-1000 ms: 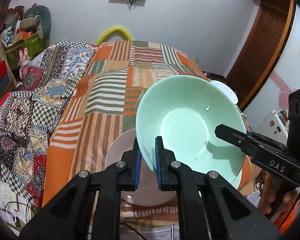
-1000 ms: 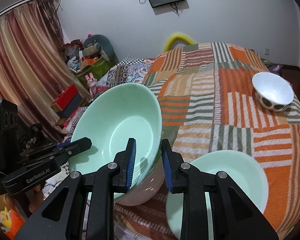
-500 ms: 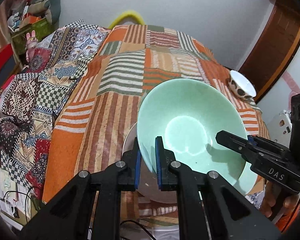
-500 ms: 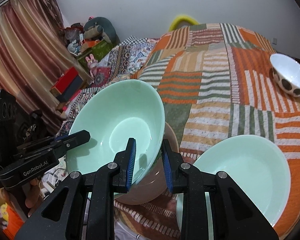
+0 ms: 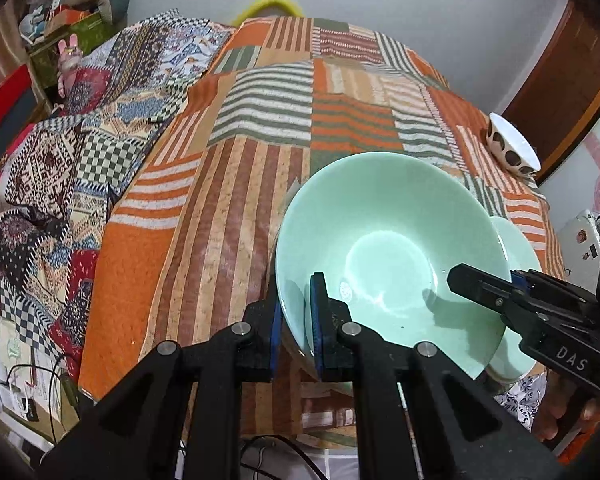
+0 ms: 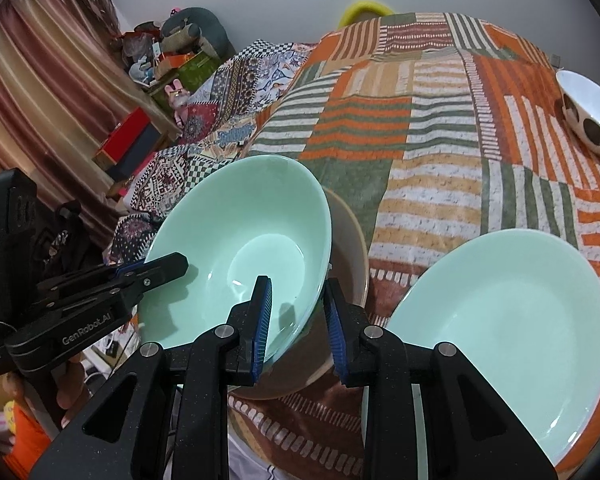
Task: Organize plates and bowls
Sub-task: 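Lift the pale green bowl and carry it over the pink bowl with both grippers, then lower the pale green bowl into the pink bowl and open both grippers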
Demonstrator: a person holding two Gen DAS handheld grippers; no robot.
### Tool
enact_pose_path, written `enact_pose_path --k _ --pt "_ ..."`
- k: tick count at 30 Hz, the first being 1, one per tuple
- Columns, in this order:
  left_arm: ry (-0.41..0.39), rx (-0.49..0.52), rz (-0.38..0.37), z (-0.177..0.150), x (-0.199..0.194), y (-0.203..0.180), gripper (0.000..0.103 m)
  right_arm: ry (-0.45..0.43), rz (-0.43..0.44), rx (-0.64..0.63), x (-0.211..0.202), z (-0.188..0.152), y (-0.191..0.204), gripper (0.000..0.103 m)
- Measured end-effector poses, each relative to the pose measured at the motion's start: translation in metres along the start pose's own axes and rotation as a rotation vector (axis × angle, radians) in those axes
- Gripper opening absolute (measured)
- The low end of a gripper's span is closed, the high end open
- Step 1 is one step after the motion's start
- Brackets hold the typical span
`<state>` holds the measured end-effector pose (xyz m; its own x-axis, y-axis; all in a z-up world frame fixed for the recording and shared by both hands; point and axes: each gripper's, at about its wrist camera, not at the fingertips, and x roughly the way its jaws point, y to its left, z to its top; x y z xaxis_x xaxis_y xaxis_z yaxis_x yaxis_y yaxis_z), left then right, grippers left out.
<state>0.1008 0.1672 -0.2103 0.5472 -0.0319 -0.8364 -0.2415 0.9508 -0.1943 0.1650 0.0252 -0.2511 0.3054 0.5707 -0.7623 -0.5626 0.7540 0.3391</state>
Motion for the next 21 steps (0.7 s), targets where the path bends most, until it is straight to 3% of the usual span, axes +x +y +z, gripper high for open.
enact_pose_path --k 10,15,18,21 --pt "0.023 -0.022 0.006 -0.004 0.009 0.007 0.01 0.013 -0.004 -0.012 0.007 -0.002 0.003 0.026" --pt "0.03 -0.021 0.058 -0.004 0.015 0.006 0.011 0.008 -0.045 -0.059 0.009 -0.003 0.008 0.026" --pt "0.049 -0.033 0.044 -0.005 0.022 0.008 0.011 -0.02 -0.099 -0.097 0.005 -0.002 0.011 0.026" --pt "0.058 -0.035 0.043 -0.006 0.025 0.008 0.011 -0.009 -0.073 -0.077 0.004 0.001 0.004 0.026"
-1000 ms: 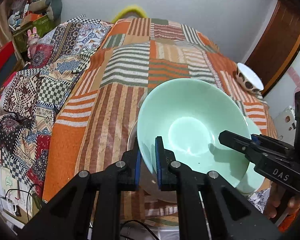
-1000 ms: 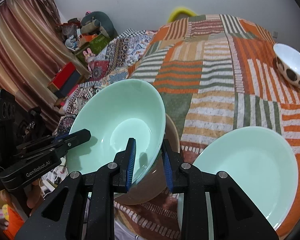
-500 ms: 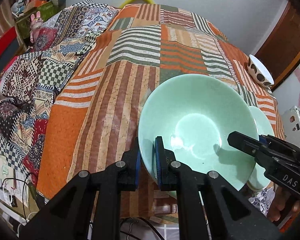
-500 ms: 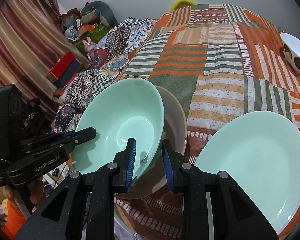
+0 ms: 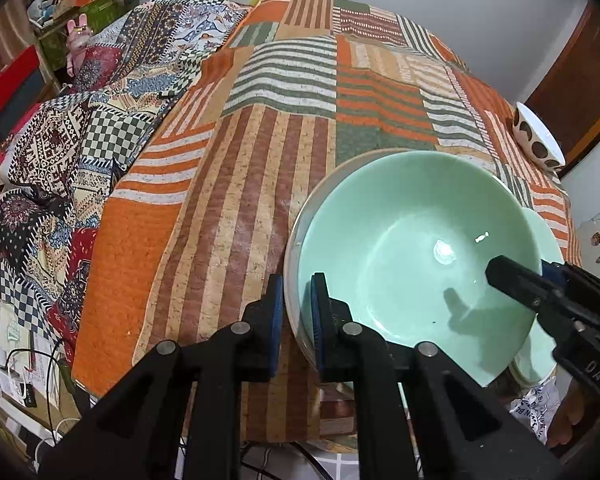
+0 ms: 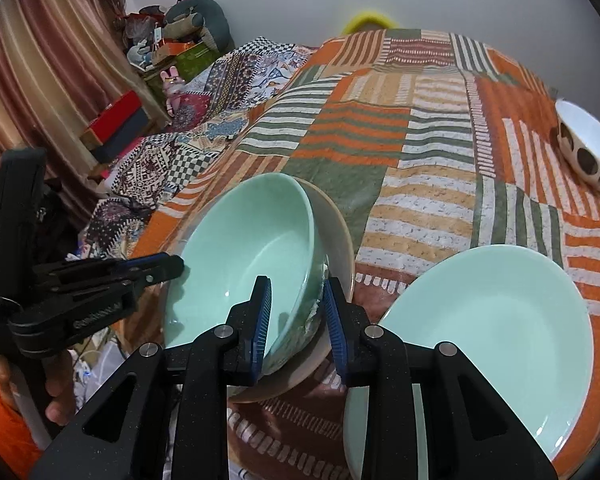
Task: Organize plates and bowls
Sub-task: 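Lower the pale green bowl into the pink bowl and open both grippers, then move both grippers toward the white bowl with dark spots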
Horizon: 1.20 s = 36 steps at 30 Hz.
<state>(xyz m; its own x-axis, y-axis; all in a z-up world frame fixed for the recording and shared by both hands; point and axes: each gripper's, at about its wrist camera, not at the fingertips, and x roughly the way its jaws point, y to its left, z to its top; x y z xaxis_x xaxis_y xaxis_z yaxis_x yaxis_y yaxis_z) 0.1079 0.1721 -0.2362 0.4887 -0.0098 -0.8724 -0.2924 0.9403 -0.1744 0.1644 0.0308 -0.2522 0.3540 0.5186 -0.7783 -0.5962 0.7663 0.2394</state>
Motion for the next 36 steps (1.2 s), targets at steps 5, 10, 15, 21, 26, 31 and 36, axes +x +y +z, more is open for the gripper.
enact_pose_path --k 5,10,15,21,26,31,36 --pt "-0.007 0.002 -0.002 -0.001 -0.004 -0.002 0.011 0.005 -0.014 -0.01 0.0 -0.001 0.002 0.026" --pt "-0.039 0.011 -0.01 0.004 -0.02 -0.003 0.011 -0.054 -0.075 -0.051 -0.015 0.003 0.008 0.026" --pt "-0.105 0.046 -0.031 0.013 -0.047 -0.013 0.011 -0.106 -0.073 -0.066 -0.033 0.013 0.005 0.03" --pt "-0.193 0.138 -0.055 0.022 -0.08 -0.047 0.015 -0.133 -0.089 -0.029 -0.051 0.011 -0.015 0.03" --pt "-0.245 0.17 -0.109 0.033 -0.095 -0.078 0.032 -0.178 -0.13 0.018 -0.078 0.012 -0.047 0.032" --pt "-0.288 0.2 -0.149 0.046 -0.101 -0.112 0.05 -0.255 -0.191 0.107 -0.115 0.014 -0.096 0.046" --pt "-0.308 0.206 -0.178 0.059 -0.097 -0.142 0.067 -0.314 -0.265 0.216 -0.143 0.016 -0.153 0.054"
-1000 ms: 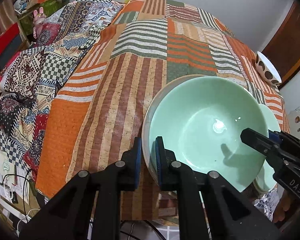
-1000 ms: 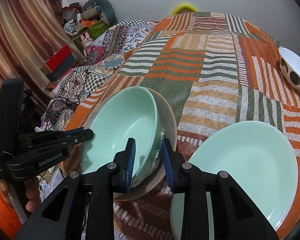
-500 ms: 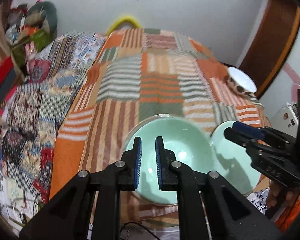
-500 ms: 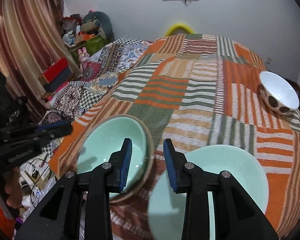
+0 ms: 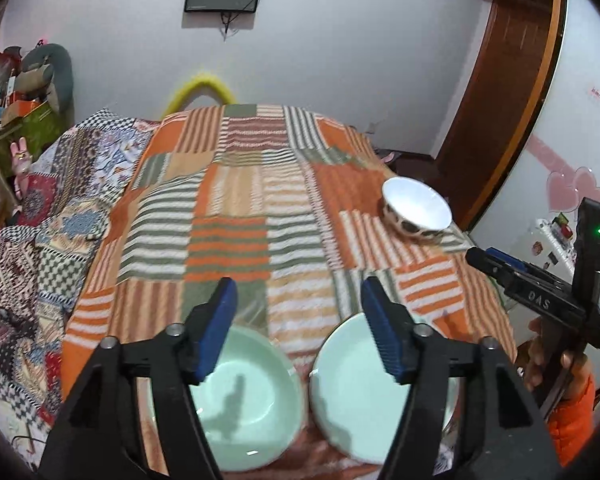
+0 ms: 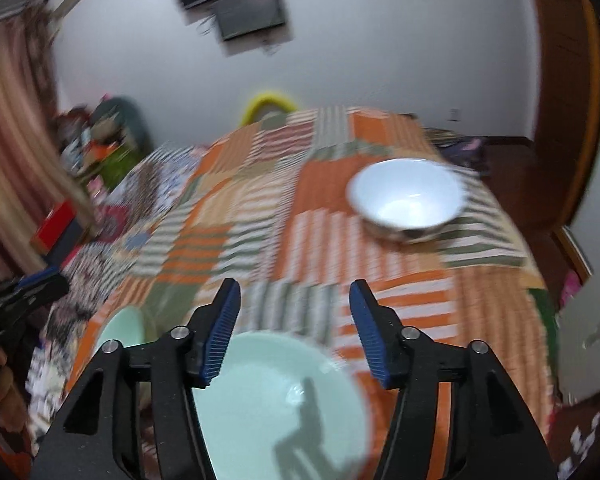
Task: Organize plates and bowls
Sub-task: 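Move both grippers toward the white bowl with dark spots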
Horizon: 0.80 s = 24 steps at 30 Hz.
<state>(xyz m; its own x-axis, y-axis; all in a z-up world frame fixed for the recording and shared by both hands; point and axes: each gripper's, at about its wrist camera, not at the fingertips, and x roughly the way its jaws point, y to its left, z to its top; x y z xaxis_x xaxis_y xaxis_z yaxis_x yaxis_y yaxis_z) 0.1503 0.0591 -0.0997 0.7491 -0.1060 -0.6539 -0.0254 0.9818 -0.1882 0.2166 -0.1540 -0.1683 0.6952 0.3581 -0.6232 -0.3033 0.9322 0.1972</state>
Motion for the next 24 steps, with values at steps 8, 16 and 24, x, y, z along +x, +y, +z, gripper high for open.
enact_pose_path --k 8,16,24 --pt "0.023 0.059 -0.017 0.027 0.044 -0.036 0.068 0.016 -0.124 0.089 0.036 0.026 -0.066 0.062" --pt "0.081 0.112 -0.015 0.041 0.094 -0.059 0.068 0.04 -0.143 0.164 0.087 0.053 -0.11 0.061" --pt "0.127 0.148 -0.007 0.044 0.132 -0.065 0.068 0.11 -0.083 0.251 0.132 0.058 -0.144 0.019"
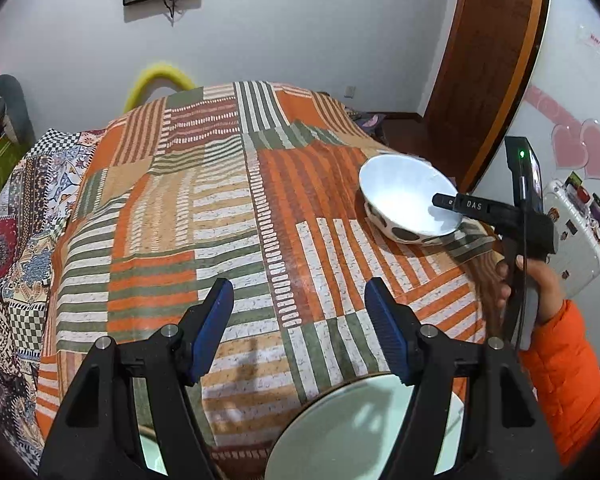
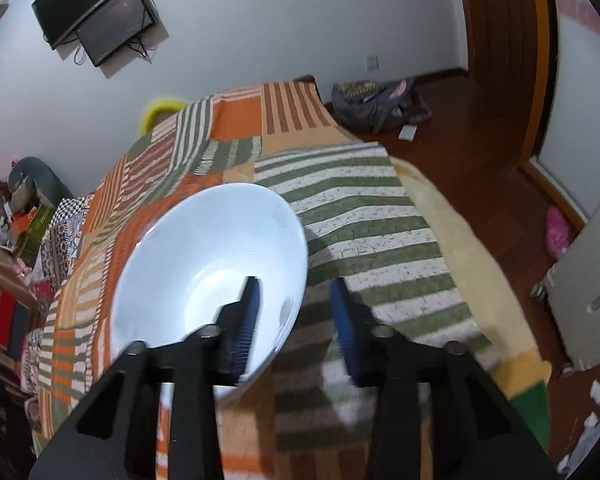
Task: Organize plates and bowls
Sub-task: 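Move both grippers toward the white bowl with dark spots, then grasp the rim of the white spotted bowl with both grippers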
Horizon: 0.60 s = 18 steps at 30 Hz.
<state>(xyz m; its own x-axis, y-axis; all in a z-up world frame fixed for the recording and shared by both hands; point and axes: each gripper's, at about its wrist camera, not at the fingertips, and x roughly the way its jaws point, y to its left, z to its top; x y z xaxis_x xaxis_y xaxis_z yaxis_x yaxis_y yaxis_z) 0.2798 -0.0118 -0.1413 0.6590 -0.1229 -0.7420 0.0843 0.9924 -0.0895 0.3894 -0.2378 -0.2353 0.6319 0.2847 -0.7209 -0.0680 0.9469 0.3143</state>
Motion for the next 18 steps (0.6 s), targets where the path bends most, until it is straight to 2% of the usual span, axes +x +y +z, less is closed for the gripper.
enact_pose_path --k 3,6,14,15,18 --pt "0.014 0.005 0.02 0.003 0.014 0.0 0.068 0.007 0.026 -0.022 0.003 -0.004 0.005 0.013" --pt "0.043 -0.01 0.024 0.008 0.028 0.0 0.068 0.002 0.022 -0.09 -0.003 -0.01 0.015 0.014" --pt "0.127 -0.058 -0.046 0.021 0.064 -0.005 0.067 0.064 0.116 -0.185 -0.017 -0.036 0.036 0.014" --pt "0.139 -0.058 -0.054 0.021 0.069 -0.007 0.066 0.074 0.126 -0.193 -0.019 -0.041 0.039 0.014" --pt "0.178 -0.042 -0.069 0.02 0.083 -0.016 0.053 0.098 0.139 -0.211 -0.021 -0.051 0.044 0.014"
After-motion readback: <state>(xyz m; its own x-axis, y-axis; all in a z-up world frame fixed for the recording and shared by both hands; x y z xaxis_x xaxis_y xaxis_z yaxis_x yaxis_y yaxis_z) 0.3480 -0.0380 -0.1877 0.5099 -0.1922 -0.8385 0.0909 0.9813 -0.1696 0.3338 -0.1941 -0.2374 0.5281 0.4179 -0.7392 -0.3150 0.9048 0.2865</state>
